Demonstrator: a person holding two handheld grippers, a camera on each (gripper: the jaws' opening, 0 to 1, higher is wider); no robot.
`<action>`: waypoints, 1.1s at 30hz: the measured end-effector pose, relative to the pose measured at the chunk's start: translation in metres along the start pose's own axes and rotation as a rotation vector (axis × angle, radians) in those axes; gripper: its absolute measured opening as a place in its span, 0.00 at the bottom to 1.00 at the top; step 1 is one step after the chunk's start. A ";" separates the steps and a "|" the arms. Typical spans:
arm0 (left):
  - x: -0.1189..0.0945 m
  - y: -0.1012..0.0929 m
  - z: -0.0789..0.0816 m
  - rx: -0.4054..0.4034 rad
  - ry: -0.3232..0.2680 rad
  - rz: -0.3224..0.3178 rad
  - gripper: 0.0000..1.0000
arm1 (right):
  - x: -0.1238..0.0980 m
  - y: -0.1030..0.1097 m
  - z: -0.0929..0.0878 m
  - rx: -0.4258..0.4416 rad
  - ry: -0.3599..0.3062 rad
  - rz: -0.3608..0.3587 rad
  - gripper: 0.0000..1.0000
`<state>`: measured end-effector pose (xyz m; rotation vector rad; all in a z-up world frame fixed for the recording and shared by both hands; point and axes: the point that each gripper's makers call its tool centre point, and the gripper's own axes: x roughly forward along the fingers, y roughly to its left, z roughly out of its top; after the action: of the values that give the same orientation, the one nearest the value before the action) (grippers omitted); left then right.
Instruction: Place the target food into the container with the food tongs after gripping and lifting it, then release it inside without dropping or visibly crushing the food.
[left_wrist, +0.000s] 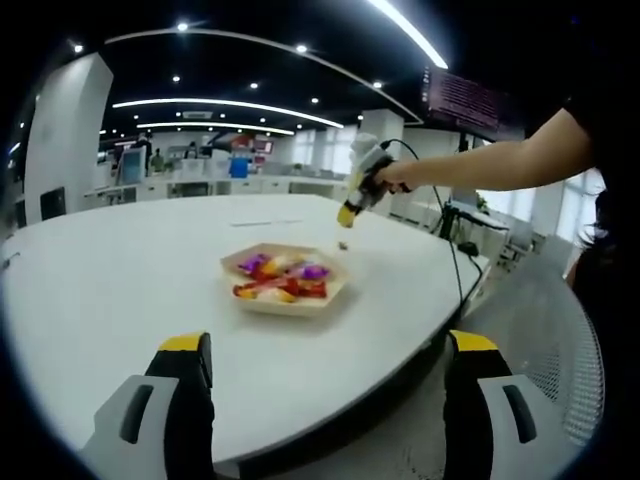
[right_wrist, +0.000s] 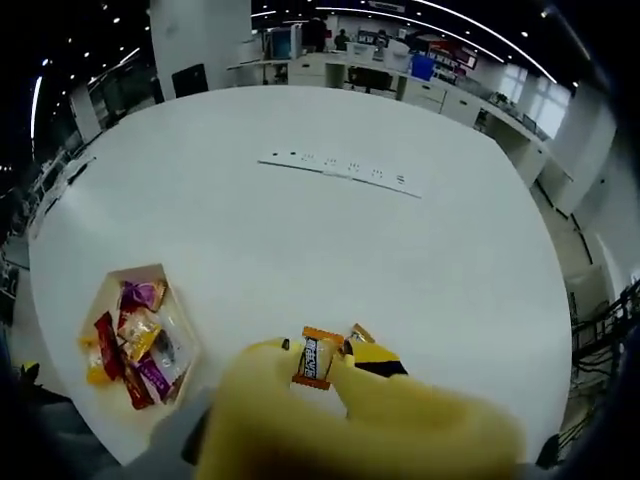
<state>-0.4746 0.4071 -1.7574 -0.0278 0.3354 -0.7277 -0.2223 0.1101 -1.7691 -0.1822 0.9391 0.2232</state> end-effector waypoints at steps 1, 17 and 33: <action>0.000 0.000 0.000 0.000 -0.001 0.000 0.92 | -0.002 0.000 0.001 -0.001 -0.003 -0.002 0.20; -0.001 -0.001 0.002 0.002 -0.019 0.007 0.92 | -0.025 0.007 0.010 -0.013 -0.031 0.006 0.20; -0.001 0.000 0.003 -0.002 -0.027 0.008 0.92 | -0.031 0.041 0.022 -0.061 -0.057 0.051 0.20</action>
<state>-0.4746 0.4079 -1.7545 -0.0378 0.3101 -0.7189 -0.2337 0.1520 -1.7337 -0.2079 0.8817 0.3027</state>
